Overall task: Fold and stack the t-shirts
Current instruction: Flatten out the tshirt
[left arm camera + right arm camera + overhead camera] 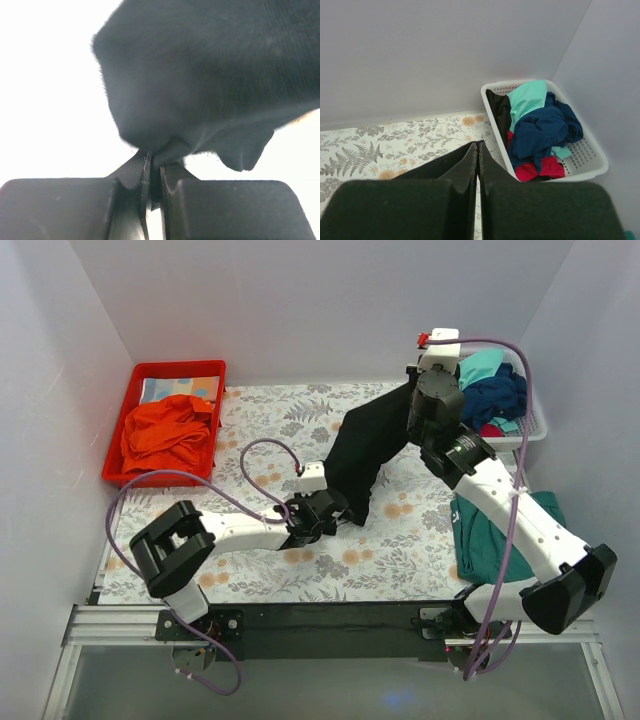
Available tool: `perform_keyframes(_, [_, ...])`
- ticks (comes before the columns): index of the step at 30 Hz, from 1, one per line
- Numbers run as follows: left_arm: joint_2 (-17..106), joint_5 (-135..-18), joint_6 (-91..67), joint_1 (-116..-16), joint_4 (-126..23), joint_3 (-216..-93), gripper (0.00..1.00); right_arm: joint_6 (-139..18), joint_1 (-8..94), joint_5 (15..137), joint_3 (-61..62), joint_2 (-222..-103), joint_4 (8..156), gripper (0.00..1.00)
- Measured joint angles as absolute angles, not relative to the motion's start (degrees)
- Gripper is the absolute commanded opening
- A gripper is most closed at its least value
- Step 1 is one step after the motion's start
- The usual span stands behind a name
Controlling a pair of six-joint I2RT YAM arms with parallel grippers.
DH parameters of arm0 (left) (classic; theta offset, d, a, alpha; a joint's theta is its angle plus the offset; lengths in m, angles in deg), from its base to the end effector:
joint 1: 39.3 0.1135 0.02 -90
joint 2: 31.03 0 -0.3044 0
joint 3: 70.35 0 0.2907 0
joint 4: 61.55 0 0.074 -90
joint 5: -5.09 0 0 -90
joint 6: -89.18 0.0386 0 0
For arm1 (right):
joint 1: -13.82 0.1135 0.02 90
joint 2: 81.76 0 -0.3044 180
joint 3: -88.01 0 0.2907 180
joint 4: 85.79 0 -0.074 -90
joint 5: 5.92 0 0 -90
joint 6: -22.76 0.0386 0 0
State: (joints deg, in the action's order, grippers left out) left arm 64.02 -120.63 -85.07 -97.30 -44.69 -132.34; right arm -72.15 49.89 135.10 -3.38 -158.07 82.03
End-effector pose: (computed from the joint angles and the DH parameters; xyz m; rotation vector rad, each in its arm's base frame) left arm 0.2090 -0.2919 0.1775 -0.7805 2.1646 -0.5506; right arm 0.2818 0.1682 0.4899 0.1658 1.5351 -0.2444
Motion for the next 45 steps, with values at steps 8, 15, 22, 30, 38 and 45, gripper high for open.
perform_keyframes(8, [48.7, -135.8, -87.2, -97.3, -26.8, -143.5, 0.0, -73.6, 49.8, 135.5, -2.7, -146.3, 81.8, 0.01])
perform_keyframes(15, [42.0, -145.1, -86.8, -97.3, -17.0, -152.2, 0.0, -74.1, 49.8, 133.7, -2.7, -136.5, 81.7, 0.01])
perform_keyframes(22, [34.8, -152.1, -79.8, -97.8, -15.8, -157.6, 0.0, -74.1, 49.8, 128.3, -3.3, -131.4, 77.9, 0.01])
perform_keyframes(30, [24.5, -156.3, -59.7, -98.2, -32.9, -158.2, 0.0, -72.6, 50.0, 118.6, -6.4, -128.5, 74.9, 0.01])
perform_keyframes(38, [24.6, -154.9, -31.8, -98.4, -63.5, -158.6, 0.0, -68.9, 50.0, 109.3, -8.8, -127.6, 74.7, 0.01])
perform_keyframes(45, [39.9, -152.1, -5.6, -97.6, -97.6, -165.6, 0.0, -64.5, 49.8, 106.2, -5.2, -127.6, 76.5, 0.01])
